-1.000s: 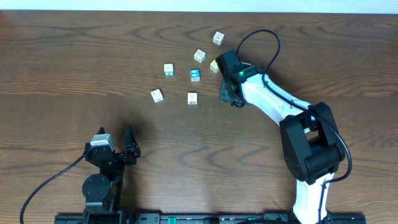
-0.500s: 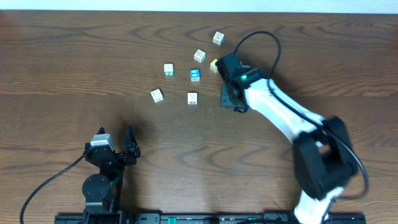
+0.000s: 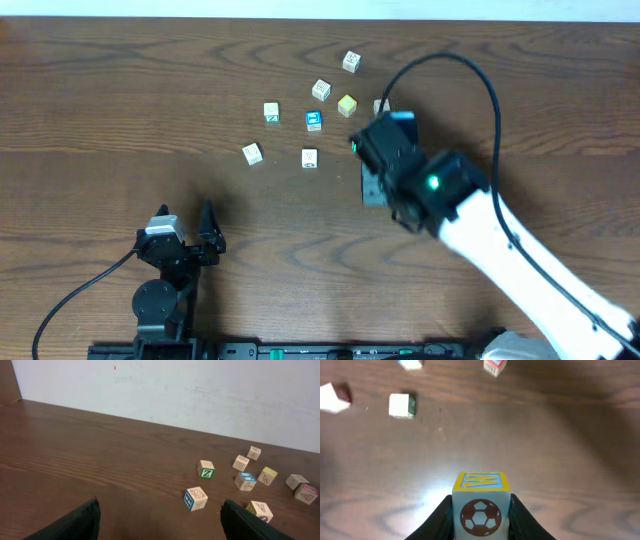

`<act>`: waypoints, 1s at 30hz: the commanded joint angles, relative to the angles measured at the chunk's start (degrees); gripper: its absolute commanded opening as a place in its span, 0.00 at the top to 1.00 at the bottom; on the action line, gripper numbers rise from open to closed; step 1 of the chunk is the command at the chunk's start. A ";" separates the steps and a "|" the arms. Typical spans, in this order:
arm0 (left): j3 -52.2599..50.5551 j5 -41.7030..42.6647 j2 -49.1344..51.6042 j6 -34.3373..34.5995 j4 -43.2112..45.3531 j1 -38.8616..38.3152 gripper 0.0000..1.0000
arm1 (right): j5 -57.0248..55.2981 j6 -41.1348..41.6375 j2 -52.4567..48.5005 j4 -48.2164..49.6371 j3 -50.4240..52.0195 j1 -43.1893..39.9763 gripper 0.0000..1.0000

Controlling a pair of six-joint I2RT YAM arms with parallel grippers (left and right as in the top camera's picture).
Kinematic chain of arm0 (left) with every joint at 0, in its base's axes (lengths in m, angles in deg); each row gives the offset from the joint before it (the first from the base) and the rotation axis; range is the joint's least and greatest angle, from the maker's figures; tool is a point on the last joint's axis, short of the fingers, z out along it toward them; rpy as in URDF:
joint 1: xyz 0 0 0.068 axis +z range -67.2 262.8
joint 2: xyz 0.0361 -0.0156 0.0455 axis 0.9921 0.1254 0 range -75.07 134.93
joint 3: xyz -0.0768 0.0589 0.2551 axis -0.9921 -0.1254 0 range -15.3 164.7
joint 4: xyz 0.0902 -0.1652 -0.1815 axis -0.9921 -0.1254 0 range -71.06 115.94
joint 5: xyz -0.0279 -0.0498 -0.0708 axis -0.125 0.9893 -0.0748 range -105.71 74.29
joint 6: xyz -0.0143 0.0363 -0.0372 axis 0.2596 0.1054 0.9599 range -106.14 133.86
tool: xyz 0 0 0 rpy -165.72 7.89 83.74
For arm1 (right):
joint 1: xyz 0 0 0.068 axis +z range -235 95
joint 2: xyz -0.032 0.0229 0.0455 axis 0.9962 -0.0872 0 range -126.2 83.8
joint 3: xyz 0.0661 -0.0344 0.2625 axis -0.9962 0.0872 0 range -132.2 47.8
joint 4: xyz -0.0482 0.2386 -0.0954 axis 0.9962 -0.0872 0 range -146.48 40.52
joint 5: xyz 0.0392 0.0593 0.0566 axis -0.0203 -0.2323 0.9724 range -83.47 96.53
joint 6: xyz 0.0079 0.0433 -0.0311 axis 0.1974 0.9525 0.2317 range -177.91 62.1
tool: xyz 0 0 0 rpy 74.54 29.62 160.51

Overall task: Lift 5 blocks
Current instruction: 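Carry the soccer-ball block down-right and set it on the table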

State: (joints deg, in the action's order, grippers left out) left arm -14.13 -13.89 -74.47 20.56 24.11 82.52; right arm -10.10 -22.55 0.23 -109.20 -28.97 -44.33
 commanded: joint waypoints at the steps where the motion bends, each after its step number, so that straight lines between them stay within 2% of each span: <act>1: -0.94 -0.31 -0.37 0.50 -2.19 -0.20 0.23 | -4.17 5.01 5.60 0.09 7.15 4.13 0.99; 6: -0.94 -0.31 -0.37 0.50 -2.19 -0.20 0.23 | -3.39 12.96 10.05 3.98 20.06 7.89 0.99; 13: -0.94 -0.31 -0.37 0.50 -2.19 -0.20 0.23 | 0.24 13.05 7.21 23.06 31.98 8.59 0.98; 20: -0.94 -0.31 -0.37 0.50 -2.19 -0.20 0.23 | 1.53 13.00 -2.40 33.40 32.63 7.13 0.97; 25: -0.94 -0.31 -0.37 0.50 -2.19 -0.20 0.23 | 4.66 13.03 -9.16 35.08 32.63 5.95 0.99; 30: -0.94 -0.31 -0.37 0.50 -2.19 -0.20 0.23 | 4.87 12.98 -11.17 35.54 32.63 5.86 0.98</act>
State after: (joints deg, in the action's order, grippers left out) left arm -14.13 -13.89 -74.49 20.54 24.09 82.50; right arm -6.91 -10.33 -8.34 -73.86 2.83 -37.97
